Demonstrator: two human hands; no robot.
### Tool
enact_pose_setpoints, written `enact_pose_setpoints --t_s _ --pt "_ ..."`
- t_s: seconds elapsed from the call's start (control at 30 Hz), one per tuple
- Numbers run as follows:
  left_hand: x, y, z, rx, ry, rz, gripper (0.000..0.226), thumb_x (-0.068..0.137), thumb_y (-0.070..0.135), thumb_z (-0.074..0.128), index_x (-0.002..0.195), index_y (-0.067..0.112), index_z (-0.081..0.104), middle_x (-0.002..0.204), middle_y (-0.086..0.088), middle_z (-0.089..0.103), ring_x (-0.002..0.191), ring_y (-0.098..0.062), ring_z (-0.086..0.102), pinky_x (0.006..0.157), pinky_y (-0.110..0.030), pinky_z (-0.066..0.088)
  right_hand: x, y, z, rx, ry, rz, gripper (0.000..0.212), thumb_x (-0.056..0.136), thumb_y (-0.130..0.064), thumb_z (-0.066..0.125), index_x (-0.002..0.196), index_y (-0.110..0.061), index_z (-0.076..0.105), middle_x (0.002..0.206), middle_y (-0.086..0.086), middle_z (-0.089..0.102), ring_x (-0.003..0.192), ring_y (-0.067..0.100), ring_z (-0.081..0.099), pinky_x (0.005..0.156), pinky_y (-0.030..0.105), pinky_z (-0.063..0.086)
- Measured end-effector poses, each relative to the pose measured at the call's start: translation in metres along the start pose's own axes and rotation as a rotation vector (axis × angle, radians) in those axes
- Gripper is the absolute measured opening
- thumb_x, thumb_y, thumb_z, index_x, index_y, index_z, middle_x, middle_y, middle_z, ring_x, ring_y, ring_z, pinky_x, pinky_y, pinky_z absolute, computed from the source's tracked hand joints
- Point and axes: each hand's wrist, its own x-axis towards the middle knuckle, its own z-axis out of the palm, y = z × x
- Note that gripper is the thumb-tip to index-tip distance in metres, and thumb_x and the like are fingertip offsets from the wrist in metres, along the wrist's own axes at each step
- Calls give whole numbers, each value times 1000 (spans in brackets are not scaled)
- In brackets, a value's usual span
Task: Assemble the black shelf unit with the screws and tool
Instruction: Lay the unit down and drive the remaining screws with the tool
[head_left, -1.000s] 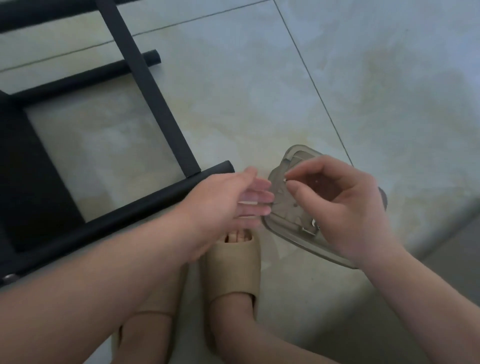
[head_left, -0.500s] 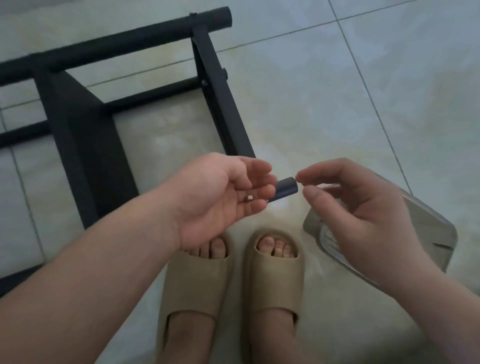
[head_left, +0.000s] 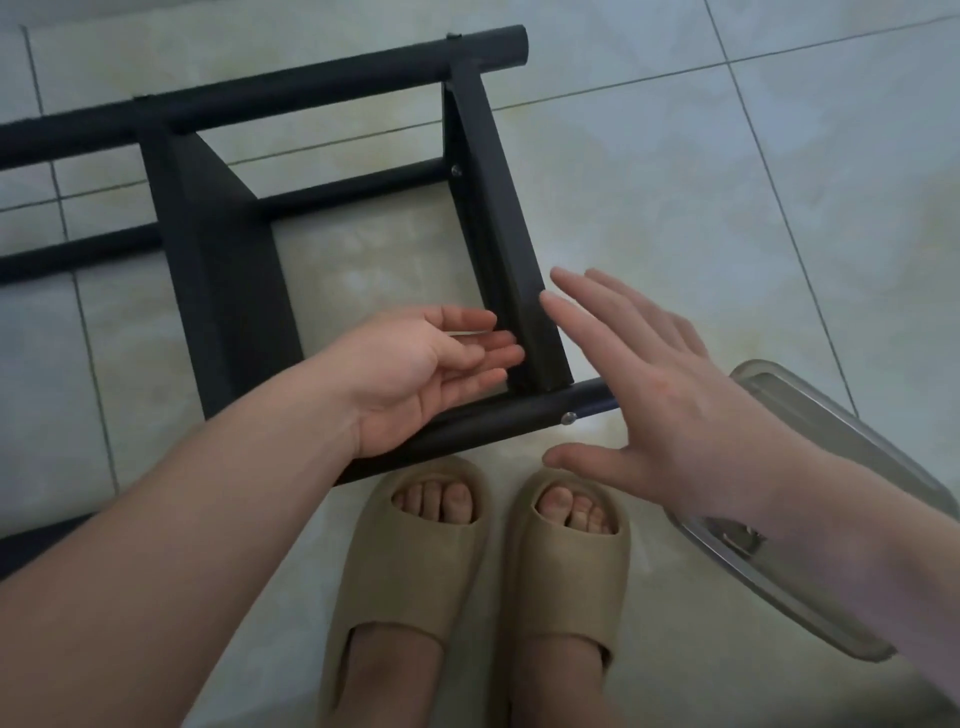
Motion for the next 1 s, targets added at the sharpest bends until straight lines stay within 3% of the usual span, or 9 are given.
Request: enact_pose_setpoints --t_s 0.1,0.27,0.5,0.7,0.83,1.0 --pt "11 -2 1 28 -18 -23 24 96 -14 46 108 2 59 97 -18 76 88 -21 76 67 -28 62 11 9 0 -48 -85 -48 113 74 -74 62 162 -19 18 170 -5 2 157 15 -2 124 38 13" --pt "26 -7 5 253 -43 -30 15 93 -7 60 103 3 62 88 -15 77 81 -21 77 63 -27 61 32 21 -7 -95 -169 -151 112 74 -82 55 162 -23 18 170 -6 -4 157 14 -7 125 48 13" --pt "34 -12 10 353 -144 16 18 90 -14 57 92 2 65 76 -13 74 72 -21 75 62 -24 58 69 26 -22 -255 -271 -289 129 64 -93 49 163 -19 11 169 1 -18 154 15 -21 126 48 -5" --pt "41 -11 5 340 -169 -29 15 88 -11 62 98 1 64 83 -17 75 76 -23 76 64 -26 60 82 30 -16 -353 -216 -356 137 63 -94 50 162 -10 8 168 15 -14 155 28 -18 126 53 -3" --pt "45 -9 5 368 -181 -39 15 87 -12 63 96 0 66 82 -18 75 76 -25 76 64 -29 60 83 33 -11 -358 -186 -386 137 67 -90 55 161 -5 4 167 21 -11 155 33 -15 127 49 -2" --pt "47 -11 9 411 -150 -17 15 85 -13 62 90 1 67 80 -18 74 76 -28 75 67 -32 61 81 34 -10 -387 -146 -396 137 68 -93 47 160 -1 4 166 24 -8 155 34 -10 127 45 -1"
